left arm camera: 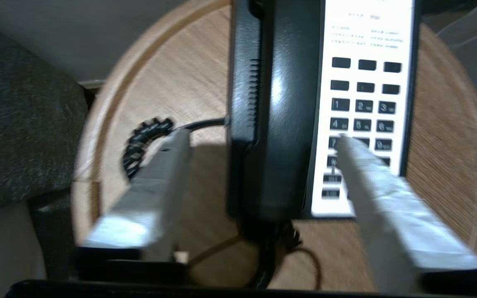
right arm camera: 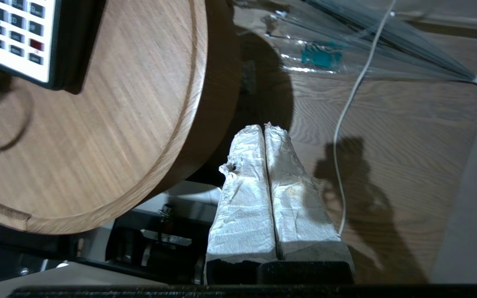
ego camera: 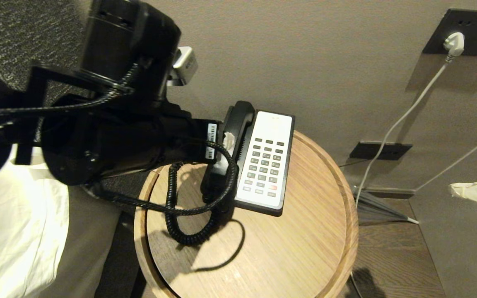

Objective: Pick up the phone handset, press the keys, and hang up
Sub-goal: Put the handset back, then end the call using the dial pad

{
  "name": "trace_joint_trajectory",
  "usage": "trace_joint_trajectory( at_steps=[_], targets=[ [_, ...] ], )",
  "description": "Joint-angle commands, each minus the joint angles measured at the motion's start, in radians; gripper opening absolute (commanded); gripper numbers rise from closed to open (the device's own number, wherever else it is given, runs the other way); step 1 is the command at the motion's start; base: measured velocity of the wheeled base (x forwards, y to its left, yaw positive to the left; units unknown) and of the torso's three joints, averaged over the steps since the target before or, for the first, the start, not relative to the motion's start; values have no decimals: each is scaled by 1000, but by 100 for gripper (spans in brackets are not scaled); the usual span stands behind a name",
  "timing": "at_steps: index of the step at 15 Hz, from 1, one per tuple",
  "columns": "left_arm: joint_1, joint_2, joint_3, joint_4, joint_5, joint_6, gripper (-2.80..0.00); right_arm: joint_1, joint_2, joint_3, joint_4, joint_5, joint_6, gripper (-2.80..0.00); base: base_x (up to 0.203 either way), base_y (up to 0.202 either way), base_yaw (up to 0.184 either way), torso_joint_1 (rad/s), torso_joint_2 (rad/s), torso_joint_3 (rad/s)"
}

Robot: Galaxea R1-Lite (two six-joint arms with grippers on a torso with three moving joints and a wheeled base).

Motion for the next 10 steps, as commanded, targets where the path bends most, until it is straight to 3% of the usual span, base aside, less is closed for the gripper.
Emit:
trace_joint_trajectory(
  at_steps=[1, 6, 10],
  targets=[
    [-3, -161, 68, -4, 2, -1, -280, 34, 57, -11, -5, -1, 1, -280, 0, 0, 0, 0, 0, 0],
    [7, -433, 202, -21, -8, -3, -280, 215, 275, -133, -64, -1, 8, -280, 0, 0, 0, 0, 0, 0],
    [59, -560, 281, -25, -16, -9, -280, 314, 466, -247, -75, -2, 21, -280, 0, 0, 0, 0, 0, 0]
  ],
)
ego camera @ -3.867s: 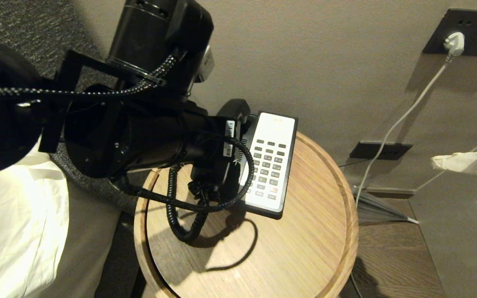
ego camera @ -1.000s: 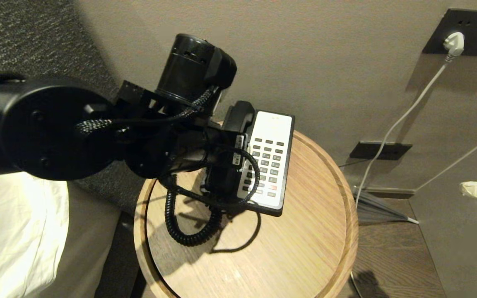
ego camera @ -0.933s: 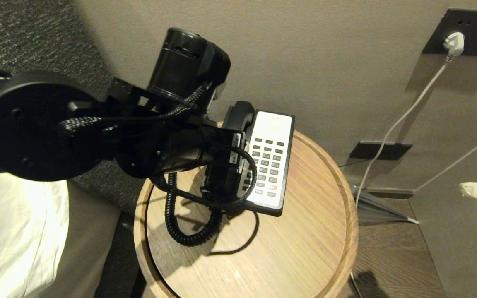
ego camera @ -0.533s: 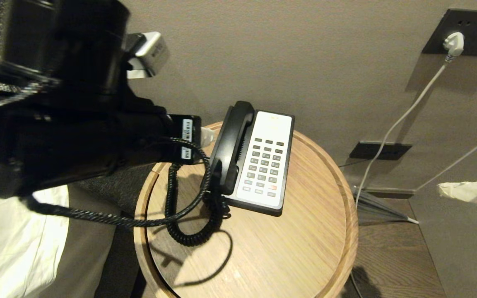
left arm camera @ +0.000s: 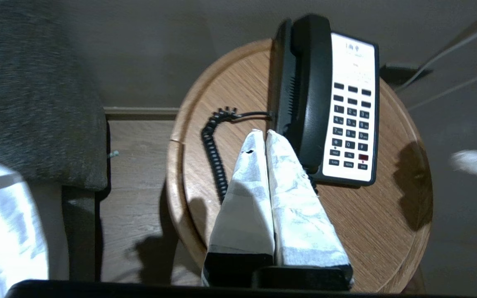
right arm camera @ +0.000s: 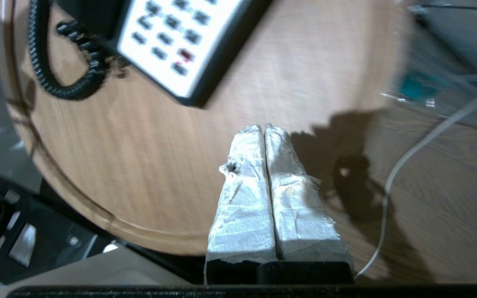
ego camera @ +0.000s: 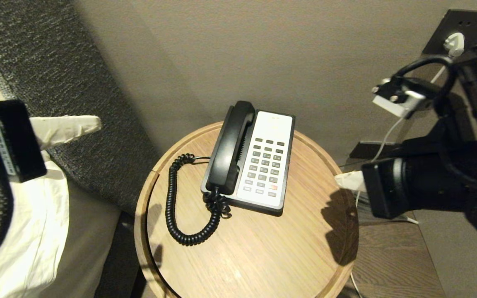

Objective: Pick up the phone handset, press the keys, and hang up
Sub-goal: End the call using the dial pad

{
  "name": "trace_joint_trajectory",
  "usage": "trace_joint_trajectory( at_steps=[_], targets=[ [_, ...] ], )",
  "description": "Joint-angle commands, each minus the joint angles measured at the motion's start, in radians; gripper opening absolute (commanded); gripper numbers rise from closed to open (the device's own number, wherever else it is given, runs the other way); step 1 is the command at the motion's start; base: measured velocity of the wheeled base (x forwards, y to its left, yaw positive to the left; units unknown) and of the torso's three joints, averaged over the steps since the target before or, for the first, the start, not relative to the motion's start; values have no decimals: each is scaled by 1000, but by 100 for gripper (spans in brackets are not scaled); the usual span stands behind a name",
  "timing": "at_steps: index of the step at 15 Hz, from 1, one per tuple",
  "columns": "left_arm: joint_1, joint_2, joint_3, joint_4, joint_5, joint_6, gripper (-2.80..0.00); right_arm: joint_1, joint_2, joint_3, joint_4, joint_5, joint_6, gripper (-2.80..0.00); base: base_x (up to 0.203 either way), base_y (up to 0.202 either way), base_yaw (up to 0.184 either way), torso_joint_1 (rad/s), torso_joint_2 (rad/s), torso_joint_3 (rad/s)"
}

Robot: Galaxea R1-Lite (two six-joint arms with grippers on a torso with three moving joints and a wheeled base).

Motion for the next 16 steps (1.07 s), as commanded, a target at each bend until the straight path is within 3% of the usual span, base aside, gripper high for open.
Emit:
trace_joint_trajectory(
  at_steps=[1, 8, 16],
  targets=[
    [33, -96, 35, -8, -10, -2, -280, 31, 135, -27, -6, -3, 5, -280, 0, 0, 0, 0, 0, 0],
    [50, -173, 95, -30, -26, -2, -280, 38, 247, -36, -90, -7, -1, -280, 0, 0, 0, 0, 0, 0],
    [50, -207, 137, -30, -29, -1, -280, 43, 259, -112, -85, -4, 5, -280, 0, 0, 0, 0, 0, 0]
  ],
)
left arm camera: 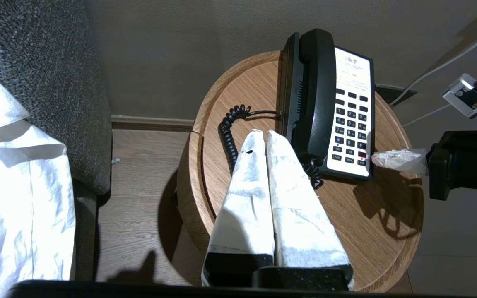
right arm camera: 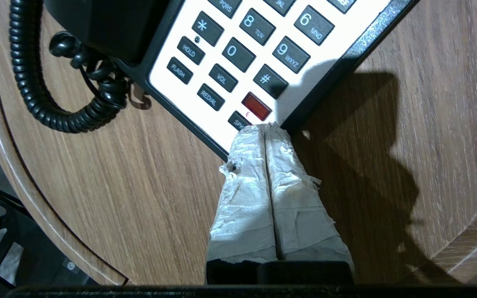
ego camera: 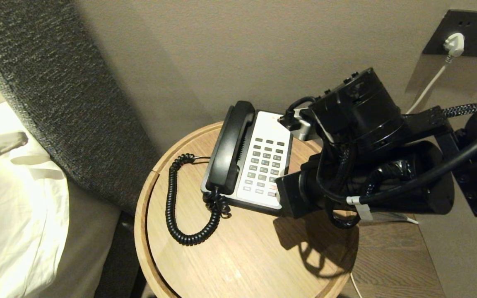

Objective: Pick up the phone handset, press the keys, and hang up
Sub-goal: End the call using the dial pad

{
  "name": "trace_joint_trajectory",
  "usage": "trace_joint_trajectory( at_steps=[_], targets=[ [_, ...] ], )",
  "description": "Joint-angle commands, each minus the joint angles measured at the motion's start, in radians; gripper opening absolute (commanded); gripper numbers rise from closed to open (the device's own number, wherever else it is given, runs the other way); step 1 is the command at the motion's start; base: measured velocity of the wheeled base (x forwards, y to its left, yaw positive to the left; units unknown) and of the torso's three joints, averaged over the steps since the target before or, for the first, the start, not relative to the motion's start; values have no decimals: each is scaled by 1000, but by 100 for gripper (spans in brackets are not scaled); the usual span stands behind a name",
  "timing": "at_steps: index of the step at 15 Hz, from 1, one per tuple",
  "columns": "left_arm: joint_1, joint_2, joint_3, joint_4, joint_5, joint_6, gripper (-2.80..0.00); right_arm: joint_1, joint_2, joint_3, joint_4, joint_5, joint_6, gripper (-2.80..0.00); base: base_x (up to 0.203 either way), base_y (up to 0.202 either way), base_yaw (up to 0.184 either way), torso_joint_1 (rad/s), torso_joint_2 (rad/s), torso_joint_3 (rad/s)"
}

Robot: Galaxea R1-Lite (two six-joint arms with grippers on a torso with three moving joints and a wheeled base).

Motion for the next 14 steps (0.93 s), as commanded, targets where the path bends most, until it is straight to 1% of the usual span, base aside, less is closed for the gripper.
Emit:
trace_joint_trajectory(
  at_steps=[1, 14],
  targets=[
    [0, -3, 5, 1, 2, -2, -280, 2, 2, -5, -3, -2, 2, -280, 0, 0, 0, 0, 0, 0],
    [0, -27, 40, 1, -5, -3, -280, 12, 25, -26, 14, -5, 1, -280, 0, 0, 0, 0, 0, 0]
  ],
)
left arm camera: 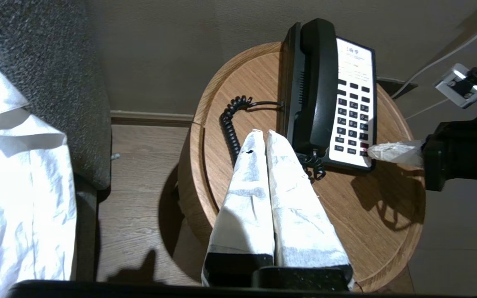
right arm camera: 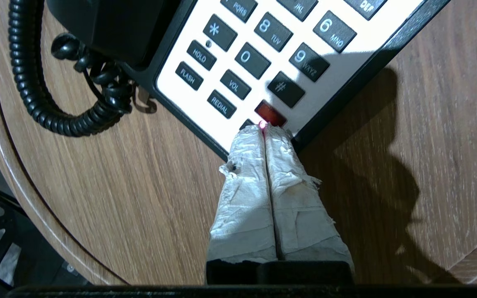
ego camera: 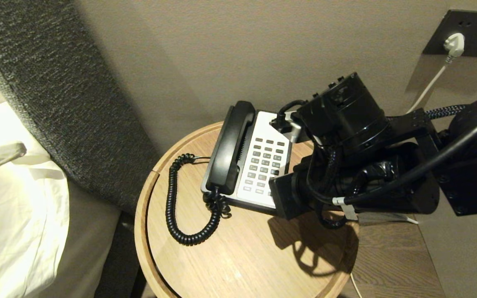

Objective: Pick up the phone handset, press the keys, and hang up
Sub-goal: End the call using the dial pad

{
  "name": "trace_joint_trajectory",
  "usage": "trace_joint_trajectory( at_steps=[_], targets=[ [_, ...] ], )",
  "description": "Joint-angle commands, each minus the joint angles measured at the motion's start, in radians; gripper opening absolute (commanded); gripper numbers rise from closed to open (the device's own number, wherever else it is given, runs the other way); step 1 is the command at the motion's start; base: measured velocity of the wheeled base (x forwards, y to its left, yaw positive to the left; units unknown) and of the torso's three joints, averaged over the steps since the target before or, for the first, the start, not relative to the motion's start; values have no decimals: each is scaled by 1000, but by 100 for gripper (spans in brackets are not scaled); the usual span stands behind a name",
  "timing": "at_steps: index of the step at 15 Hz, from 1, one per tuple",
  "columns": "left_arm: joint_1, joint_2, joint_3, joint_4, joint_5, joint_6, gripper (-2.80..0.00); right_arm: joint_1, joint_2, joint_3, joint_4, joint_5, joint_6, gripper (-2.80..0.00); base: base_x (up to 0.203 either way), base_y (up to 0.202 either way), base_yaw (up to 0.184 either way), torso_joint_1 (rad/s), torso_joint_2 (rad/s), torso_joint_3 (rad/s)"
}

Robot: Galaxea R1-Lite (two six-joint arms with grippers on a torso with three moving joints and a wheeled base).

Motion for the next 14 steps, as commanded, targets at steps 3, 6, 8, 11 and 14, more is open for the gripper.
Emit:
trace_joint_trajectory(
  at_steps=[3, 6, 8, 11, 14],
  targets=[
    [0, -6, 15, 0, -3, -2, -280, 8, 1, 3, -6, -1, 2, -280, 0, 0, 0, 0, 0, 0],
    [0, -14, 18, 1, -3, -2, -280, 8, 14, 1, -13, -1, 2, -280, 0, 0, 0, 0, 0, 0],
    [0, -16, 21, 0, -3, -2, -280, 8, 17, 1, -13, -1, 2, -280, 0, 0, 0, 0, 0, 0],
    [0, -18, 21, 0, -3, -2, -280, 6, 21, 3, -13, -3, 2, -280, 0, 0, 0, 0, 0, 0],
    [0, -23, 21, 0, -3, -2, -280, 6, 21, 13, -13, -3, 2, -280, 0, 0, 0, 0, 0, 0]
  ],
)
